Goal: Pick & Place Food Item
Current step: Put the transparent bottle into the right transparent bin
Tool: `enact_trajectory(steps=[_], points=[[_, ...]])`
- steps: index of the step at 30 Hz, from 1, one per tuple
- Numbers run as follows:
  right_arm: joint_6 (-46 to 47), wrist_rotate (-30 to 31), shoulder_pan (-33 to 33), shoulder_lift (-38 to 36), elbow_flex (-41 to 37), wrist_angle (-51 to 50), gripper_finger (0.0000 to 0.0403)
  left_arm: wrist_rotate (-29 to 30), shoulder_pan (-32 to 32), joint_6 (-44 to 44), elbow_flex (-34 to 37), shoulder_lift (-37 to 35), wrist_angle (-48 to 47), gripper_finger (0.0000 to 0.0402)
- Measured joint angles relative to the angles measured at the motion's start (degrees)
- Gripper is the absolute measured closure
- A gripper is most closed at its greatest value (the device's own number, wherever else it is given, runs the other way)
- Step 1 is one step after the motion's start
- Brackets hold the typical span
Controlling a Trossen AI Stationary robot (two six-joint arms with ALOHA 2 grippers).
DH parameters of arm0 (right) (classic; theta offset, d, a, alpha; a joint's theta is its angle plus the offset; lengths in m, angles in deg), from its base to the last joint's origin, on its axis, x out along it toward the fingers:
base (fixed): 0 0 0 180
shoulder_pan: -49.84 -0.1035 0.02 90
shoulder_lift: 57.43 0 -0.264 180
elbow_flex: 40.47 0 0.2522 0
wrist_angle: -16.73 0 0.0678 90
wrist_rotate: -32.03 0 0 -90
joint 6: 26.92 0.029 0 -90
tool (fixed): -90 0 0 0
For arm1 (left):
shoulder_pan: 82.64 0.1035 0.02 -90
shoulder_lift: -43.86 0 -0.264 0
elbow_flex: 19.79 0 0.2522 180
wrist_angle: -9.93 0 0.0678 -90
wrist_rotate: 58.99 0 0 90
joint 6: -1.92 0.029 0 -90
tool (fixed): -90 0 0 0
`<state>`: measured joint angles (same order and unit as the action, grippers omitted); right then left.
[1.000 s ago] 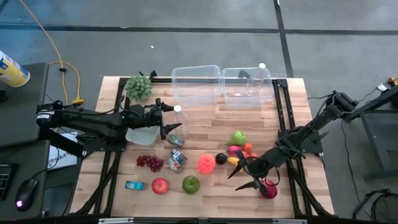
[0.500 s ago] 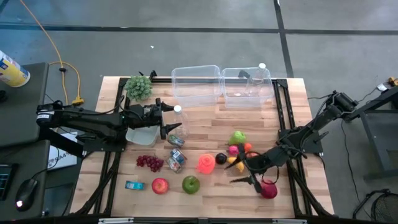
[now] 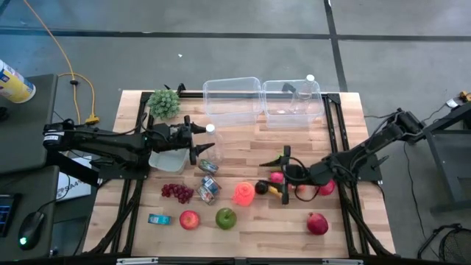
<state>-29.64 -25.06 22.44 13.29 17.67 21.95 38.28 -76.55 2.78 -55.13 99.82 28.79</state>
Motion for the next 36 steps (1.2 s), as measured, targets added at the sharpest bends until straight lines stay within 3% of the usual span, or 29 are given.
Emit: enact_trajectory(steps=[4, 8, 14, 19, 23, 26, 31, 36], points=[[-0.06, -0.03, 2.68, 0.0, 0.0, -0.05, 0.0188, 0.1, 1.4, -0.61, 0.0, 0.09, 0.09, 0.0184], [-0.08, -0.01, 4.9, 0.0, 0.0, -1.01, 0.0188, 0.13, 2.91, -1.59, -0.02, 0.09, 0.18, 0.0194], [-0.71, -0.48, 8.0, 0.0, 0.0, 1.17, 0.0188, -5.66, 2.25, -1.09, -0.04, 0.11, 5.8, 0.0196], [-6.62, -7.73, 9.54, 0.02, 0.0, 4.82, 0.0188, -6.45, -0.92, 0.15, -0.07, 0.11, 10.25, 0.0197], [-12.93, -15.52, 11.07, 0.02, 0.75, 9.58, 0.0188, -5.46, -3.92, 2.73, -0.94, 0.14, 10.22, 0.0198], [-14.98, -17.78, 12.49, 0.19, 3.48, 9.52, 0.0188, -5.07, -6.23, 5.09, -2.78, 0.14, 8.39, 0.0198], [-17.83, -14.34, 12.07, 6.19, 10.64, 5.67, 0.0188, -1.22, -9.81, 8.3, -8.23, 0.54, -0.88, 0.0198], [-20.67, -2.46, 10.26, 15.65, 20.79, -1.69, 0.0188, 0.37, -12.73, 10.1, -12.9, 2.98, -4.6, 0.0184]])
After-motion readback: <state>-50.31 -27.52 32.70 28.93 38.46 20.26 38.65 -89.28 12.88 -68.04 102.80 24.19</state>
